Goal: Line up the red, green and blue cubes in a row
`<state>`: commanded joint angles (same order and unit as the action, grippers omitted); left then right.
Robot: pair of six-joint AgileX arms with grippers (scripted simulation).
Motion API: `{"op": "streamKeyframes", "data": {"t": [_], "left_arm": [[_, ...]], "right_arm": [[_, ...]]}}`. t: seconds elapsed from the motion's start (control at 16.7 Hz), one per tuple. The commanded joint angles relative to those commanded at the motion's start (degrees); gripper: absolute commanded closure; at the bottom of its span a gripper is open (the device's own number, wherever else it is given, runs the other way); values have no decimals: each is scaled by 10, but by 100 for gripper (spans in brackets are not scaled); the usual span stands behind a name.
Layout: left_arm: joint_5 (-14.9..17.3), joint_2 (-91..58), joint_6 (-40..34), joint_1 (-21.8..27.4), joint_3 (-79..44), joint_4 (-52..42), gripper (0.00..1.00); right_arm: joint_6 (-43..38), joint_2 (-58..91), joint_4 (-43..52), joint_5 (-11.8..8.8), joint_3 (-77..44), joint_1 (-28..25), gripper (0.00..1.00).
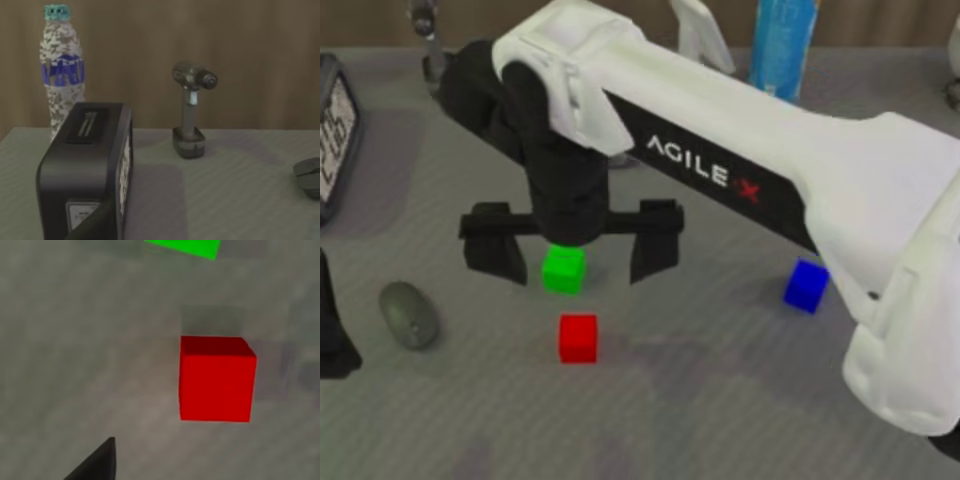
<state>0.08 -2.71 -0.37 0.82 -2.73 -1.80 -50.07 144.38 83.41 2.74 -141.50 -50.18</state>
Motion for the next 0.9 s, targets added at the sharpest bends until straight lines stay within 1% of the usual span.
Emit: {"op": "streamKeyframes", "data": {"t": [0.24, 0.42, 0.54, 0.72, 0.9], "left_arm": [[0, -105, -13, 26, -101, -63, 0], [-1, -233, -26, 52, -210, -131, 0], [-1, -340, -36, 73, -292, -185, 0], [-1, -518, -52, 106, -423, -273, 0], [-1, -695, -68, 140, -549, -361, 0]], "right_arm": [[57, -130, -67, 29, 111, 47, 0], [116, -288, -143, 52, 246, 101, 0], [162, -417, -205, 65, 357, 145, 0], [235, -628, -306, 76, 549, 216, 0], [305, -839, -412, 76, 753, 286, 0]]}}
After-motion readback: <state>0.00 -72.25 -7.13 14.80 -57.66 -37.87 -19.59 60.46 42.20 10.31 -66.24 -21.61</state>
